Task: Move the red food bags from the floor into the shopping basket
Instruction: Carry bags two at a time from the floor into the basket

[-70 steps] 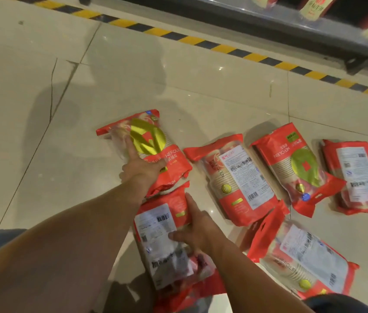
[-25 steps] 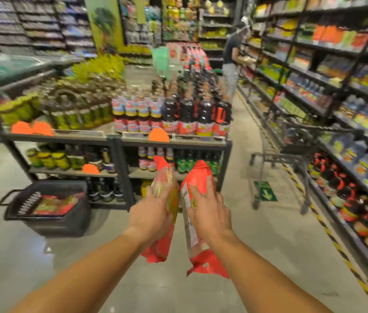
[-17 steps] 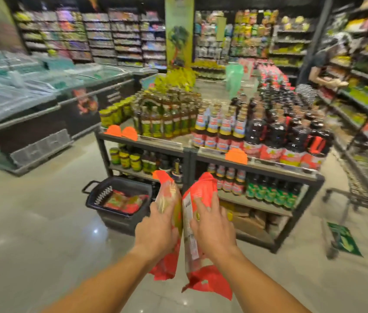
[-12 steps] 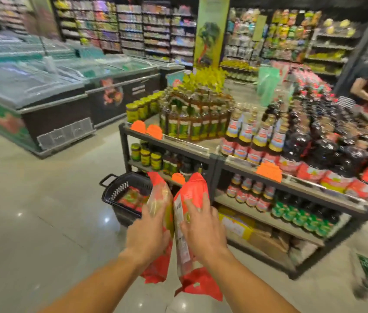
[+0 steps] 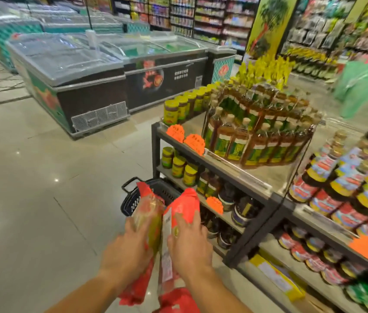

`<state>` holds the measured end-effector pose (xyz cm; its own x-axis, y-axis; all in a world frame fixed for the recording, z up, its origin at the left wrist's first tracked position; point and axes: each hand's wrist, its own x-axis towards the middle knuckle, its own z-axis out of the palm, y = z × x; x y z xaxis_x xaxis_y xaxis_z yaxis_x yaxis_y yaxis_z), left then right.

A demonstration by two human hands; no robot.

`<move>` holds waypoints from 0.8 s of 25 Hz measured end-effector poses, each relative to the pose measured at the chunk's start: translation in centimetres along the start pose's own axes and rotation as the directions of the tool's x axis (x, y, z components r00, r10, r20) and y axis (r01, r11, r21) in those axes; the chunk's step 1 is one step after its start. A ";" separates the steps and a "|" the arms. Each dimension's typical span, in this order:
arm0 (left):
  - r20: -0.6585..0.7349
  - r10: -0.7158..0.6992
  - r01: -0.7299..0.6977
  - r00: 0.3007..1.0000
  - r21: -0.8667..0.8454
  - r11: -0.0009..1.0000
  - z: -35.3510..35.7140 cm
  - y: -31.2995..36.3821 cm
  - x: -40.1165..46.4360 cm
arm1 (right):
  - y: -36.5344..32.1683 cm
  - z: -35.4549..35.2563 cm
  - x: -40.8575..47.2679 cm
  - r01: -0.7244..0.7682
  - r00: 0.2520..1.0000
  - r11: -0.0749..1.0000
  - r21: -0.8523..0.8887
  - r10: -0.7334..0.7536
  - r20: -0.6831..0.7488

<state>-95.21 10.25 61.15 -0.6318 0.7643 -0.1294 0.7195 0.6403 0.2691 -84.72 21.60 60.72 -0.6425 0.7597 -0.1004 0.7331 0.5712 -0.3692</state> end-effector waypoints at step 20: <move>0.237 0.156 -0.115 0.959 -0.178 0.977 35.2 -23.9 53.5 | 6.6 42.5 46.4 -0.368 0.929 0.921 0.126 0.369 0.010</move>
<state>-136.07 38.53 14.23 -0.4252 0.8510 -0.3083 0.7243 0.5242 0.4479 -119.19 47.44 14.34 -0.3284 0.9138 -0.2390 0.8835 0.2076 -0.4200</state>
